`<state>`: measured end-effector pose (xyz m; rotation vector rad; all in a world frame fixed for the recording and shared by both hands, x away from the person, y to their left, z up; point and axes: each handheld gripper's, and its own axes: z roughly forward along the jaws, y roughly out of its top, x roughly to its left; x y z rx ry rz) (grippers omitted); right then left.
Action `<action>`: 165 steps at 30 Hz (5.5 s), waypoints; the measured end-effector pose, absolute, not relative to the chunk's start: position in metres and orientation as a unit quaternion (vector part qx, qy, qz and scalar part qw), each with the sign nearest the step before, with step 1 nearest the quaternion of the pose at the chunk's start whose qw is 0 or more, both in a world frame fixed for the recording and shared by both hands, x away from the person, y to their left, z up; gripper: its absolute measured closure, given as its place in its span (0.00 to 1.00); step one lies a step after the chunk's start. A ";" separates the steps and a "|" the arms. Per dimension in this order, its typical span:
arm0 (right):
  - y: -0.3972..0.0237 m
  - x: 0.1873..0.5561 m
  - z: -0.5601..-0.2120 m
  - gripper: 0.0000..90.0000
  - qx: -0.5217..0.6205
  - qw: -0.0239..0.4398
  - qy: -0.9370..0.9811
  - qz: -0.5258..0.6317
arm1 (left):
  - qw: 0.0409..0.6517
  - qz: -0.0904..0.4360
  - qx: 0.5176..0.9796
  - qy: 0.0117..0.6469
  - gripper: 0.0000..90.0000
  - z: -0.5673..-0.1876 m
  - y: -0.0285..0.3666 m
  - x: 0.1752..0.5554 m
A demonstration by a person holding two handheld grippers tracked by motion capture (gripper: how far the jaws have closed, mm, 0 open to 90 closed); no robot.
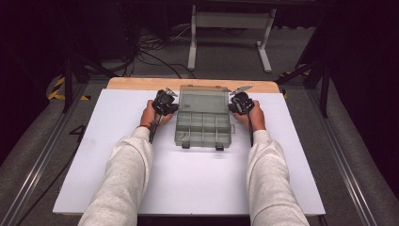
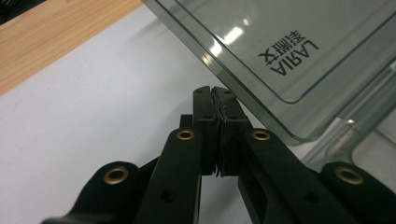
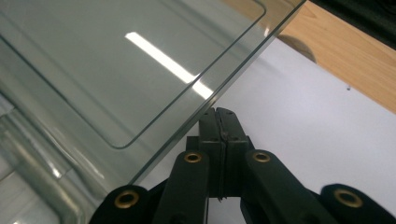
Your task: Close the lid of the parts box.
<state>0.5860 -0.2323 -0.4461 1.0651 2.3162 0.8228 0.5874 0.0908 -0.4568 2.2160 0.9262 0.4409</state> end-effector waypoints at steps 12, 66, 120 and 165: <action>-0.235 0.584 -0.442 1.00 0.391 0.225 0.815 0.364 | 0.345 0.186 0.854 0.342 0.96 -0.450 0.092 0.590; -0.232 0.523 -0.382 1.00 0.343 0.301 0.801 0.387 | 0.376 0.255 0.824 0.339 0.95 -0.366 0.090 0.536; -0.231 0.499 -0.370 1.00 0.326 0.290 0.808 0.396 | 0.353 0.276 0.840 0.307 0.99 -0.365 0.091 0.511; -0.229 0.467 -0.368 1.00 0.285 0.256 0.827 0.412 | 0.369 0.256 0.859 0.248 0.99 -0.368 0.096 0.470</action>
